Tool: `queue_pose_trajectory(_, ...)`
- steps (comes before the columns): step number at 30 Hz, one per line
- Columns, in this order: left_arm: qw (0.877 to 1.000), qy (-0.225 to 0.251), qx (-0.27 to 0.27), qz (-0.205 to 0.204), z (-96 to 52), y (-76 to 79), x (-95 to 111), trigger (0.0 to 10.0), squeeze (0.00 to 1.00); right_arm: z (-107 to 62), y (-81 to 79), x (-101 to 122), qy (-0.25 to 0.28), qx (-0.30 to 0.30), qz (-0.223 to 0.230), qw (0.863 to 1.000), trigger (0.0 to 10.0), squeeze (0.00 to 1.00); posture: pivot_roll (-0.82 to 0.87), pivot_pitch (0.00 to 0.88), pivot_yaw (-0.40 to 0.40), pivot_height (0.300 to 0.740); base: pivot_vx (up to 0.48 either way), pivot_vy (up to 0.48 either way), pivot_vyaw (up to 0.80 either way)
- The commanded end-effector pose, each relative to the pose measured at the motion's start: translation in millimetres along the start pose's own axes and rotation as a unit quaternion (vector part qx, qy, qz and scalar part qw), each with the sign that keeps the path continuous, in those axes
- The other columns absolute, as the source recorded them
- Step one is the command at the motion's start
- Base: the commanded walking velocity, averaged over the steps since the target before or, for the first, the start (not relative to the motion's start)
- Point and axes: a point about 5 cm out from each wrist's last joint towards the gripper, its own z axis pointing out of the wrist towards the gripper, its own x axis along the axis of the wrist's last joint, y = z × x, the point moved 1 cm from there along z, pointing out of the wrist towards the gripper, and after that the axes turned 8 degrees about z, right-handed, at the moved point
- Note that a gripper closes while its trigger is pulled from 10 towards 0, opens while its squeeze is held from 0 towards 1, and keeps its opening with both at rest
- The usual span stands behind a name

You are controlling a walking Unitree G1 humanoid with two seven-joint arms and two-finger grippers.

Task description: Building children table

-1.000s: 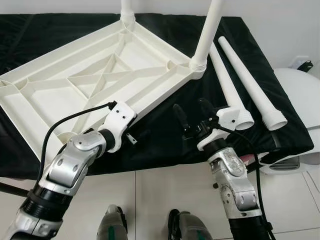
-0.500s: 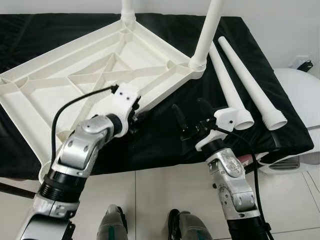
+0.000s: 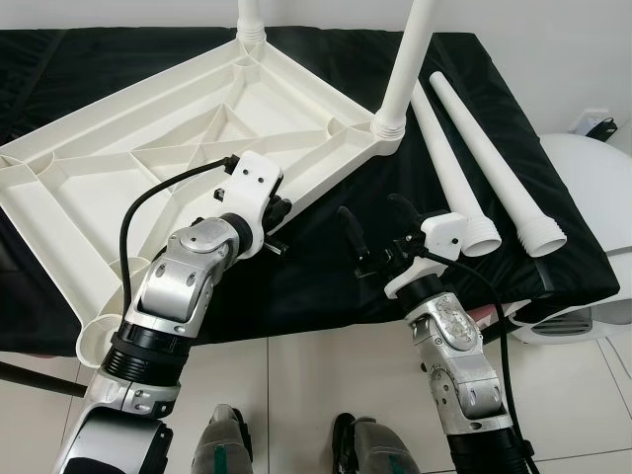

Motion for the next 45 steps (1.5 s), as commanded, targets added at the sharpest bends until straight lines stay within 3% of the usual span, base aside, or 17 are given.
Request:
queue_pose_trajectory(1, 0.999, -0.031, 0.034, -0.002, -2.5, -7.2, -14, 10.0, 1.00, -3.5, -0.8, -3, -0.005, -0.002, 0.001, 1.000, 10.0, 0.00, 0.08, 0.173, 0.007, 0.740, 0.000, 0.000, 0.00)
queue_pose_trajectory(7, 0.999, -0.034, 0.036, 0.003, -6.2, -13.9, -14, 10.0, 1.00, -3.9, -0.7, -2, -0.004, -0.003, 0.000, 1.000, 10.0, 0.00, 0.08, 0.178, 0.005, 0.740, 0.000, 0.000, 0.00)
queue_pose_trajectory(10, 0.997, -0.059, 0.025, 0.033, -9.7, -14.5, -21, 10.0, 1.00, -3.8, 0.7, -2, -0.003, -0.006, -0.001, 1.000, 10.0, 0.00, 0.08, 0.180, 0.003, 0.740, 0.000, 0.000, 0.00)
queue_pose_trajectory(14, 0.996, -0.070, 0.018, 0.043, -10.6, -13.4, -25, 10.0, 1.00, -3.6, 1.5, -1, -0.002, -0.007, -0.002, 1.000, 10.0, 0.00, 0.08, 0.180, 0.002, 0.740, 0.000, 0.000, 0.00)
queue_pose_trajectory(15, 0.997, -0.064, 0.010, 0.039, -11.0, -11.6, -23, 10.0, 0.73, -3.3, 1.9, -1, -0.001, -0.007, -0.003, 1.000, 10.0, 0.00, 0.08, 0.180, 0.000, 0.740, 0.000, 0.000, 0.00)
queue_pose_trajectory(16, 0.998, -0.056, 0.001, 0.036, -11.8, -9.6, -21, 10.0, 0.20, -3.0, 2.3, -1, -0.001, -0.008, -0.004, 1.000, 10.0, 0.00, 0.08, 0.180, -0.002, 0.740, 0.000, 0.000, 0.00)
queue_pose_trajectory(17, 0.998, -0.056, 0.001, 0.036, -11.8, -9.6, -21, 10.0, 0.20, -3.0, 2.3, -1, -0.001, -0.008, -0.004, 1.000, 10.0, 0.00, 0.08, 0.180, -0.002, 0.740, 0.000, 0.000, 0.00)
queue_pose_trajectory(18, 0.999, -0.041, -0.003, 0.032, -12.7, -8.6, -16, 10.0, 0.00, -3.0, 2.7, -1, -0.001, -0.008, -0.004, 1.000, 10.0, 0.00, 0.08, 0.180, -0.003, 0.740, 0.000, 0.000, 0.00)
queue_pose_trajectory(23, 0.999, 0.025, -0.035, 0.008, -19.4, -3.9, 7, 10.0, 0.00, -2.2, 3.2, -1, -0.002, -0.006, -0.006, 1.000, 10.0, 0.00, 0.08, 0.183, -0.009, 0.740, 0.000, 0.000, 0.00)
queue_pose_trajectory(29, 0.997, 0.063, -0.043, 0.007, -24.2, 1.0, 17, 10.0, 0.00, -1.5, 2.6, -1, -0.003, -0.003, -0.006, 1.000, 10.0, 0.00, 0.08, 0.182, -0.011, 0.740, 0.000, 0.000, 0.00)
queue_pose_trajectory(37, 0.995, 0.033, -0.090, 0.022, -28.0, 19.3, 0, 10.0, 0.00, -0.6, 2.5, -1, -0.002, -0.002, -0.007, 1.000, 10.0, 0.00, 0.09, 0.181, -0.013, 0.740, 0.000, 0.000, 0.00)
queue_pose_trajectory(40, 0.997, -0.013, -0.077, 0.030, -23.6, 16.7, -18, 10.0, 0.00, -0.1, 2.1, -1, -0.002, -0.001, -0.006, 1.000, 10.0, 0.00, 0.09, 0.181, -0.014, 0.740, 0.000, 0.000, 0.00)
queue_pose_trajectory(45, 0.997, -0.036, -0.061, 0.023, -20.5, 12.4, -27, 10.0, 0.00, 0.3, 2.0, -1, -0.002, -0.001, -0.007, 1.000, 10.0, 0.00, 0.08, 0.180, -0.014, 0.740, 0.000, 0.000, 0.00)
